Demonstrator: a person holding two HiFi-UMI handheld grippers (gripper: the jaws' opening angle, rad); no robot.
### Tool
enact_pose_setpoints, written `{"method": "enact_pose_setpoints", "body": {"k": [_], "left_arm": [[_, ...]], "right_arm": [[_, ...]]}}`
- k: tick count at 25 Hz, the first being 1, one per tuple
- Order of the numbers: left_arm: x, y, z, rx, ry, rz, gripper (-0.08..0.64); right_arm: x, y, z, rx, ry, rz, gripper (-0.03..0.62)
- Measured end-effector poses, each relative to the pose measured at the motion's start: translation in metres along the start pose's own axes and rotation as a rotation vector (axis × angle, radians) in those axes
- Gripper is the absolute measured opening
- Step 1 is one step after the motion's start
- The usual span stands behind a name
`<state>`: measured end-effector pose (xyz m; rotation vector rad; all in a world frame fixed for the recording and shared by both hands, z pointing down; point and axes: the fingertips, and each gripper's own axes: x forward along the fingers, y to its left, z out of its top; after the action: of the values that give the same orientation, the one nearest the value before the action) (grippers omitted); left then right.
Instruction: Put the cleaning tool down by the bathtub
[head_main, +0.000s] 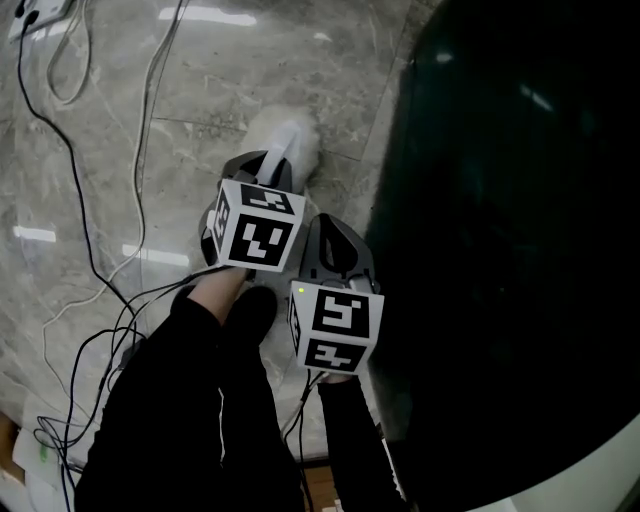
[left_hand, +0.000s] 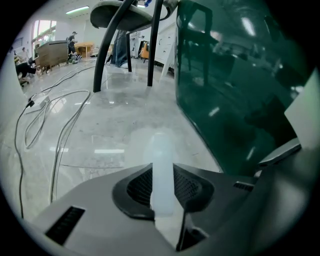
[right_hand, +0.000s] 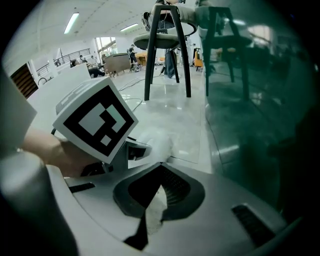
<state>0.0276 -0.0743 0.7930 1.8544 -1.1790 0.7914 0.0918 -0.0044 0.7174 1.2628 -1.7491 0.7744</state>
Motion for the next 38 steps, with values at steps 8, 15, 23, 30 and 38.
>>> {"method": "enact_pose_setpoints", "body": {"k": [8,15,23,30,38], "left_arm": [[0.019,-0.004,0.008,-0.018,0.001,0.023,0.094],[0.027,-0.008,0.01,0.001,0.021,0.051,0.094],[0.028,-0.009,0.011,0.019,0.026,0.065,0.095],[0.028,-0.014,0.012,-0.004,0.019,0.053,0.115],[0.018,-0.021,0.023,-0.011,0.005,0.037,0.147]], "right_arm": [[0.01,-0.009,-0.01,0.033,0.026,0.006,0.0],[0.009,-0.013,-0.017,0.069,0.043,0.001,0.0],[0.004,-0.017,-0.017,0.088,0.049,-0.009,0.0],[0.001,-0.017,-0.025,0.094,0.074,-0.016,0.0],[-0.006,-0.02,-0.022,0.096,0.077,-0.028,0.0]]}}
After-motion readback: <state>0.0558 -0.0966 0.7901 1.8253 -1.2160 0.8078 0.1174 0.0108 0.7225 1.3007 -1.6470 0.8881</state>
